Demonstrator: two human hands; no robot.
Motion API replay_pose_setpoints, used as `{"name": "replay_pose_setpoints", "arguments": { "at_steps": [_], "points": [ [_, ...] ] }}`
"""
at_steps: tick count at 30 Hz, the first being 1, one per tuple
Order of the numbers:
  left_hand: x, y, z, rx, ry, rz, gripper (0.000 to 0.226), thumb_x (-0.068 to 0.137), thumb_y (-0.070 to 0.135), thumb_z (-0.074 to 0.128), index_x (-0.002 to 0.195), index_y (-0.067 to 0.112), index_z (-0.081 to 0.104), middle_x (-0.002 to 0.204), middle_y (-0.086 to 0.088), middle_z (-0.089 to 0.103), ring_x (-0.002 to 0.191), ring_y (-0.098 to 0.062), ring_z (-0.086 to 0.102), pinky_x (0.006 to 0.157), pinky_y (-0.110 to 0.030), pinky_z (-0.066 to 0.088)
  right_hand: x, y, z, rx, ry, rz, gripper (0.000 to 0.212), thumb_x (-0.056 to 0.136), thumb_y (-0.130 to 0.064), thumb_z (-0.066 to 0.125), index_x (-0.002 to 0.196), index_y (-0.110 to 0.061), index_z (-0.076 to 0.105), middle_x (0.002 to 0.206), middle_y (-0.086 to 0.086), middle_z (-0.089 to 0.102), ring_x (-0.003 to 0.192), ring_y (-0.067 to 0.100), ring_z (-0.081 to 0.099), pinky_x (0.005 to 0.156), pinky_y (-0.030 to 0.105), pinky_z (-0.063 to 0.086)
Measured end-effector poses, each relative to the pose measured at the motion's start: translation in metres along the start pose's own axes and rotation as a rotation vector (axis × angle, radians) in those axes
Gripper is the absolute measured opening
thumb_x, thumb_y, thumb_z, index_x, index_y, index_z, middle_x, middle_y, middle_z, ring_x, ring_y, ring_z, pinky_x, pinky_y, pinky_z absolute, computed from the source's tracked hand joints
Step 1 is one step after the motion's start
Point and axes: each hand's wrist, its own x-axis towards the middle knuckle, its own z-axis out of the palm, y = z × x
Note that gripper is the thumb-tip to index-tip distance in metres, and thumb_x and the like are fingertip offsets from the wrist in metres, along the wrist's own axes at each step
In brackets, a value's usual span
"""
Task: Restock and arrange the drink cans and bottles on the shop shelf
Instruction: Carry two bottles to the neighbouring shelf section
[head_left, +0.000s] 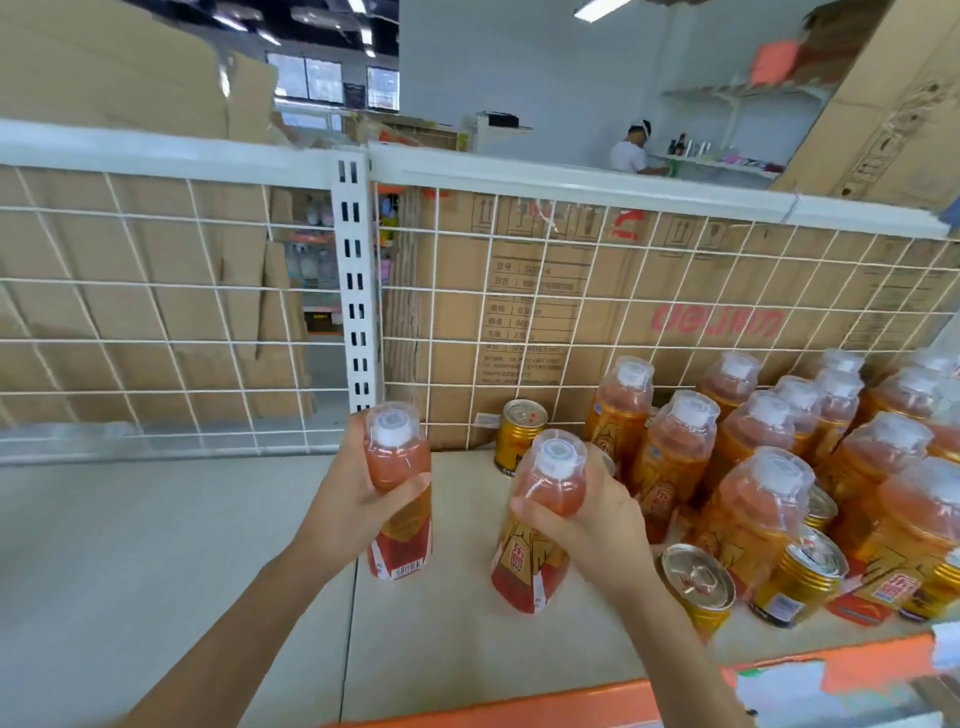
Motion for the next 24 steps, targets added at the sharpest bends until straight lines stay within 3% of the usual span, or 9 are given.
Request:
{"name": "replay_pose_setpoints", "arguments": {
  "at_steps": [2, 4, 9, 12, 15, 19, 24],
  "points": [
    [-0.017, 0.001, -0.011, 0.007, 0.028, -0.006, 0.066, 0.075, 0.019, 0.075, 0.118, 0.042, 0.030, 0.115, 0.013, 0.054, 0.106, -0.014, 0.056, 0.093, -0.038, 0.049, -0.005, -0.010, 0.009, 0.016, -0.009, -0.038, 0.063, 0.070, -0.052, 0.072, 0.120, -0.028, 0.041, 0.091, -0.023, 0.050, 0.093, 0.008, 0.058, 0.082, 0.029, 0.050],
    [-0.032, 0.000, -0.023, 0.022, 0.047, 0.003, 0.064, 0.075, 0.017, 0.074, 0.116, 0.041, 0.032, 0.115, 0.014, 0.055, 0.106, -0.013, 0.057, 0.091, -0.034, 0.049, -0.009, -0.019, 0.020, 0.046, -0.021, -0.086, 0.062, 0.070, -0.051, 0.073, 0.120, -0.028, 0.043, 0.096, -0.019, 0.057, 0.095, 0.011, 0.060, 0.080, 0.030, 0.048],
    [-0.068, 0.000, -0.053, 0.071, 0.122, 0.028, 0.061, 0.075, 0.012, 0.075, 0.111, 0.041, 0.034, 0.108, 0.020, 0.056, 0.096, 0.009, 0.058, 0.077, -0.017, 0.050, -0.020, -0.047, 0.049, 0.115, -0.079, -0.165, 0.060, 0.070, -0.048, 0.074, 0.119, -0.027, 0.046, 0.109, -0.011, 0.063, 0.101, 0.012, 0.059, 0.075, 0.024, 0.041],
    [-0.086, -0.006, -0.075, 0.090, 0.188, 0.014, 0.060, 0.074, 0.008, 0.075, 0.110, 0.038, 0.036, 0.108, 0.012, 0.061, 0.096, 0.002, 0.061, 0.077, -0.018, 0.050, -0.025, -0.065, 0.069, 0.154, -0.108, -0.219, 0.061, 0.068, -0.052, 0.074, 0.117, -0.026, 0.048, 0.108, -0.009, 0.065, 0.099, 0.013, 0.061, 0.084, 0.029, 0.047],
    [-0.103, -0.011, -0.101, 0.134, 0.262, 0.003, 0.061, 0.073, 0.011, 0.078, 0.109, 0.037, 0.037, 0.105, 0.009, 0.063, 0.093, 0.002, 0.062, 0.073, -0.014, 0.049, -0.028, -0.086, 0.089, 0.168, -0.181, -0.266, 0.066, 0.069, -0.052, 0.073, 0.123, -0.025, 0.046, 0.110, -0.009, 0.064, 0.099, 0.012, 0.061, 0.080, 0.024, 0.044],
    [-0.122, -0.019, -0.140, 0.190, 0.384, -0.028, 0.060, 0.060, 0.047, 0.071, 0.108, 0.043, 0.036, 0.103, 0.012, 0.064, 0.091, -0.001, 0.063, 0.077, -0.021, 0.049, -0.030, -0.120, 0.122, 0.208, -0.260, -0.336, 0.066, 0.069, -0.054, 0.073, 0.123, -0.026, 0.044, 0.107, -0.010, 0.063, 0.097, 0.013, 0.062, 0.079, 0.026, 0.046],
    [-0.134, -0.031, -0.192, 0.346, 0.472, -0.045, 0.063, 0.074, 0.031, 0.076, 0.117, 0.034, 0.031, 0.105, 0.013, 0.060, 0.093, 0.004, 0.060, 0.077, -0.015, 0.047, -0.029, -0.171, 0.171, 0.235, -0.344, -0.417, 0.065, 0.070, -0.056, 0.071, 0.121, -0.029, 0.043, 0.108, -0.010, 0.064, 0.098, 0.013, 0.061, 0.081, 0.026, 0.044]
  ]
}}
